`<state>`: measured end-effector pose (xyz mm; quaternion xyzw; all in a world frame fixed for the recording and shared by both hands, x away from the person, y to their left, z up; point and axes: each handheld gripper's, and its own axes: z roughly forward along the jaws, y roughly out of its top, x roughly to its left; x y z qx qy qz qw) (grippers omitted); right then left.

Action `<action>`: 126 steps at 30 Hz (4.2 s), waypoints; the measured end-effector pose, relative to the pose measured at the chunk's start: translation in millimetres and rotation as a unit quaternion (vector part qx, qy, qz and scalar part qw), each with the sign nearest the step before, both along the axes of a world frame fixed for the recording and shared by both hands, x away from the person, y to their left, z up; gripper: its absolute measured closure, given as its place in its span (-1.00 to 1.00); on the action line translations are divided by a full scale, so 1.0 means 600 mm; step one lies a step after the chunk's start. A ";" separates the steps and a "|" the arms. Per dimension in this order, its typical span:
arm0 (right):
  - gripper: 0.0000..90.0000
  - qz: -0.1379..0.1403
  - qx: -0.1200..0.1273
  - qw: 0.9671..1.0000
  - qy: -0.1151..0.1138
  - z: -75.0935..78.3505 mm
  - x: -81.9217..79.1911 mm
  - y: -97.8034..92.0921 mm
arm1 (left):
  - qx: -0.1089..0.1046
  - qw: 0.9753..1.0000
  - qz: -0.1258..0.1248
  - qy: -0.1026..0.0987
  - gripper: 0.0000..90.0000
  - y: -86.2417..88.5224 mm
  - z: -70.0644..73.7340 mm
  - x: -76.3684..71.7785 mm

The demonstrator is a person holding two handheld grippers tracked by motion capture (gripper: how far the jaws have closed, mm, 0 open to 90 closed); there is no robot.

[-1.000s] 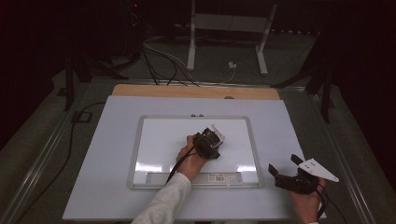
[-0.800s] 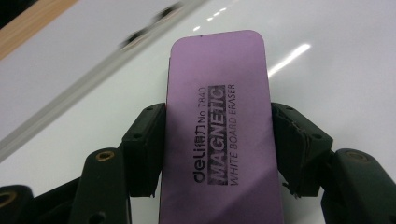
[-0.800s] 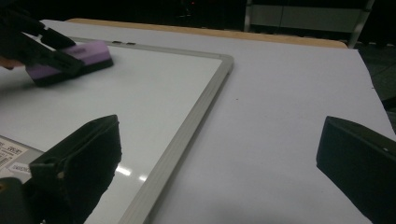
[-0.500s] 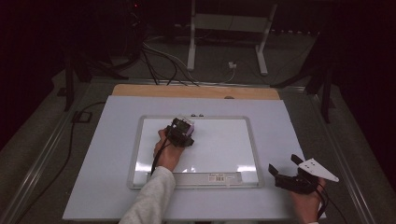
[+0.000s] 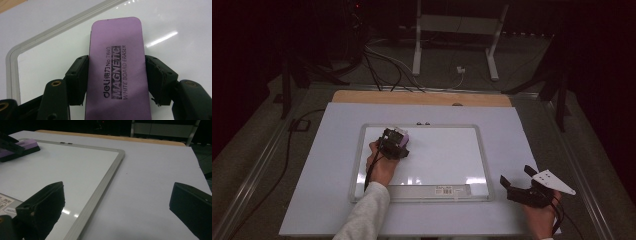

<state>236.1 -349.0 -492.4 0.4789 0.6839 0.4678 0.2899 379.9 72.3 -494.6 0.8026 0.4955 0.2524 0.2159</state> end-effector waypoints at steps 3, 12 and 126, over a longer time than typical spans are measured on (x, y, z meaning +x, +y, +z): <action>-0.99 0.000 0.000 1.000 0.001 0.000 0.000 0.001 | -0.007 1.000 0.002 -0.003 -0.09 0.007 0.003 -0.005; -0.99 0.000 0.000 1.000 0.000 0.000 0.000 0.000 | -0.019 1.000 0.010 -0.014 -0.09 0.026 0.011 -0.022; -0.99 0.001 0.003 1.000 0.003 0.000 0.000 0.002 | -0.085 0.986 0.144 -0.023 0.41 0.160 -0.016 -0.007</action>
